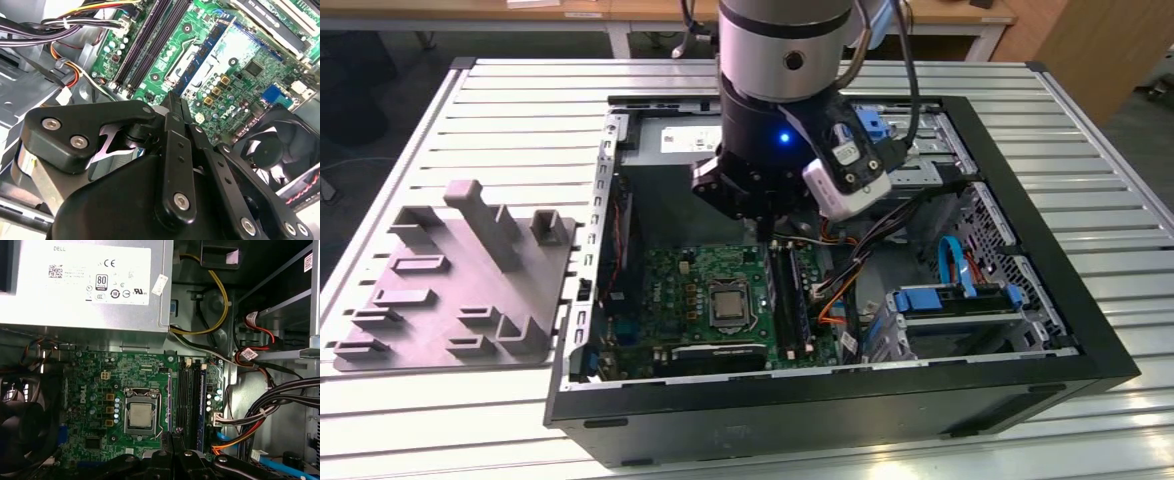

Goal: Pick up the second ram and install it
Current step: 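Insert the second ram into the second slot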

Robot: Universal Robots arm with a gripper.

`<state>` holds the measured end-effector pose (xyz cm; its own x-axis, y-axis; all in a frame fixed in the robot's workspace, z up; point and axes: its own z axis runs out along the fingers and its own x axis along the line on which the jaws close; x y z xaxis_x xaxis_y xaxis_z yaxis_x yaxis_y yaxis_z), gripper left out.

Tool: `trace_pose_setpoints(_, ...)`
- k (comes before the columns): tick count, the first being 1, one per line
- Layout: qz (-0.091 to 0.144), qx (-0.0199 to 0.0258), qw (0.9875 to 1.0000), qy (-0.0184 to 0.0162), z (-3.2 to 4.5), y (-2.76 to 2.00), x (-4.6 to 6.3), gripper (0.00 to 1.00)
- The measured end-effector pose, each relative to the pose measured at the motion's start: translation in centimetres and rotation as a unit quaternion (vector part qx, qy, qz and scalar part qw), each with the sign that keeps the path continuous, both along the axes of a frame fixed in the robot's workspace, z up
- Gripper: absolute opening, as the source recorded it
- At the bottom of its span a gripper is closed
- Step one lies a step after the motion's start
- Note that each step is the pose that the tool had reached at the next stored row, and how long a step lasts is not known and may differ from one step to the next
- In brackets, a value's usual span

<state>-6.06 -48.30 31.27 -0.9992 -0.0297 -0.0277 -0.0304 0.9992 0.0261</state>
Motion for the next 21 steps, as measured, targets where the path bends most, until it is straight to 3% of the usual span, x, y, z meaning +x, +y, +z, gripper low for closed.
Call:
trace_pose_setpoints(14,0.000,0.0000,1.0000,0.0000,-1.40,-0.18,0.9,0.12)
trace_pose_setpoints(21,0.000,0.0000,1.0000,-0.0001,-2.55,-0.26,0.9,0.12)
